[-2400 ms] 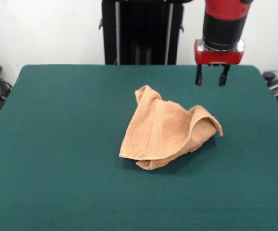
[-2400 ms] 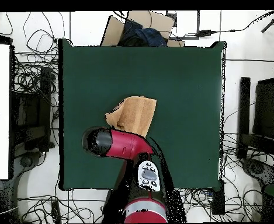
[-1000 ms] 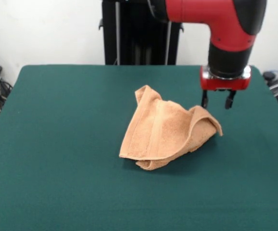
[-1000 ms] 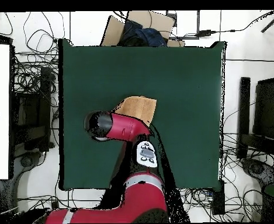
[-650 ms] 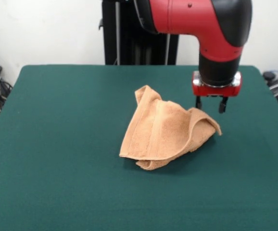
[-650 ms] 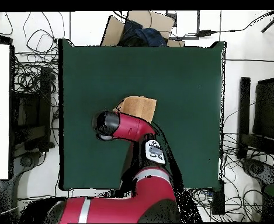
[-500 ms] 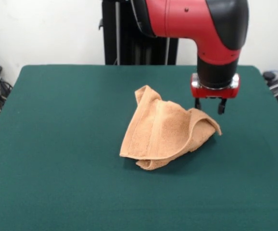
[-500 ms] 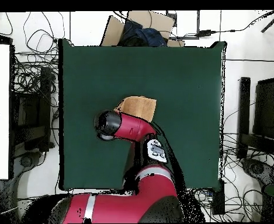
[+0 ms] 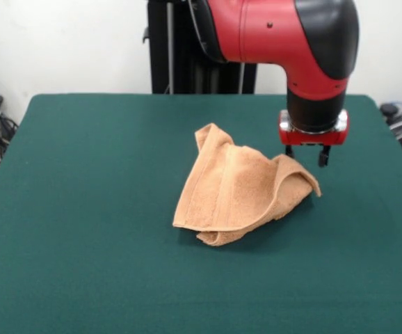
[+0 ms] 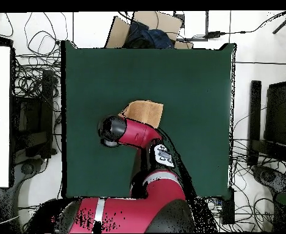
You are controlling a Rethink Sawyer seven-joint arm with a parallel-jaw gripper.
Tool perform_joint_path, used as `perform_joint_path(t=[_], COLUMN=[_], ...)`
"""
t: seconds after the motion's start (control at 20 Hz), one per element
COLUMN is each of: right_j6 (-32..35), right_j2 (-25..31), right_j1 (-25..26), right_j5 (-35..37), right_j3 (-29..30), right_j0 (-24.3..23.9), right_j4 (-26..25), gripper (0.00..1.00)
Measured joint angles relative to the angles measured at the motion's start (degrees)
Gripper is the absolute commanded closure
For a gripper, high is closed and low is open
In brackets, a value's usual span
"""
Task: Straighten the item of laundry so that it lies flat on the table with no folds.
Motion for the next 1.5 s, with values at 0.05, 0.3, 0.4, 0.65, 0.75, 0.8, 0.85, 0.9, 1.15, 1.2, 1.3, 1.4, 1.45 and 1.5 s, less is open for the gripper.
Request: perform_joint_path(t=[0.05,0.3,0.4,0.65,0.75,0.8,0.85,0.9,1.15,1.2,1.3,1.4,1.45,1.5], right_j6=[0.0,0.0,0.0,0.0,0.0,0.0,0.0,0.0,0.0,0.0,0.0,0.0,0.0,0.0], right_j2=[0.0,0.0,0.0,-0.02,-0.21,-0.57,-0.86,-1.16,-2.31,-2.63,-2.83,-2.93,-2.93,-2.93], right_j1=[0.0,0.0,0.0,-0.25,-0.63,-0.98,-1.35,-1.72,-3.77,-4.22,-4.58,-4.7,-4.69,-4.65], right_j5=[0.0,-0.01,-0.01,-0.01,0.01,0.14,0.51,0.88,5.27,6.53,7.8,8.76,9.23,9.42], right_j3=[0.0,0.0,0.0,0.01,0.0,-0.08,-0.24,-0.39,-2.19,-2.86,-3.72,-4.69,-5.41,-5.87], right_j0=[0.0,-0.01,0.0,0.18,0.76,1.39,1.99,2.6,5.4,5.88,6.14,6.16,6.09,6.05], right_j4=[0.0,-0.02,-0.04,-0.04,-0.04,-0.05,-0.05,-0.06,-0.07,-0.08,-0.09,-0.08,-0.09,-0.09], gripper=[0.0,0.0,0.0,0.0,0.0,0.0,0.0,0.0,0.0,0.0,0.0,0.0,0.0,0.0])
